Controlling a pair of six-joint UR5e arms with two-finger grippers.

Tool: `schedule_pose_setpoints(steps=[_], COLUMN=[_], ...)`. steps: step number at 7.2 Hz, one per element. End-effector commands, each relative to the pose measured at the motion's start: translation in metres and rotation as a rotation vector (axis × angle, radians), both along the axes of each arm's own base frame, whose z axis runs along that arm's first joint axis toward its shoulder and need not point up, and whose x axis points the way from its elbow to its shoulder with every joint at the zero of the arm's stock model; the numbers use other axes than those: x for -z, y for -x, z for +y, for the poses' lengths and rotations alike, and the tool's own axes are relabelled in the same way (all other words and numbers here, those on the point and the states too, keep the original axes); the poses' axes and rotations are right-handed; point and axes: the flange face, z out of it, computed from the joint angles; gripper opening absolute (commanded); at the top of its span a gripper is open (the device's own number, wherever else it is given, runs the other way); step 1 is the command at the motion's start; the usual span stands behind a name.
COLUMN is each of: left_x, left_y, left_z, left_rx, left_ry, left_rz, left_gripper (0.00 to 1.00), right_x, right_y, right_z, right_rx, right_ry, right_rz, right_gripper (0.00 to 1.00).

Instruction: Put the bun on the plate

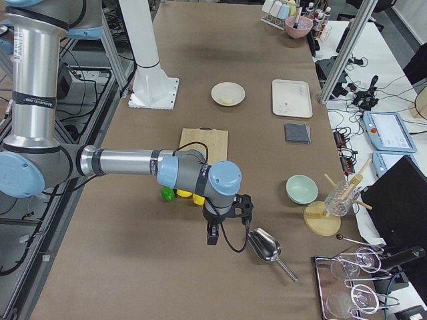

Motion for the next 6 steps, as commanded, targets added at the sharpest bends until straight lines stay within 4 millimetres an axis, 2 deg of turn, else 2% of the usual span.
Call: schedule_pose_setpoints(steps=[1,2,4,6], left_x=[-0.008,-0.013,-0.005,-0.005], left_y=[-0.003,-0.011,-0.013,-0.013], left_z=[0.006,0.005,-0.003,-0.003], left_rx=[-0.006,-0.023,-0.027,-0.027], left_ry=[0.015,0.026,0.011,0.01], left_rz=[-0.001,0.0,-0.001,-0.001], left_gripper=[0.98,0.98,0.98,0.98], right_x=[0.002,0.002,0.003,0.003], right_y=[-0.001,-0.001,-0.001,-0.001], right_z=[0.0,0.0,0.0,0.0], right_rx=[0.004,0.005,0.007,0.006], right_ry=[-0.007,-0.008,-0.009,-0.009], right_rz=[0.015,0.016,0.016,0.015], right_gripper=[1.0,1.0,1.0,1.0])
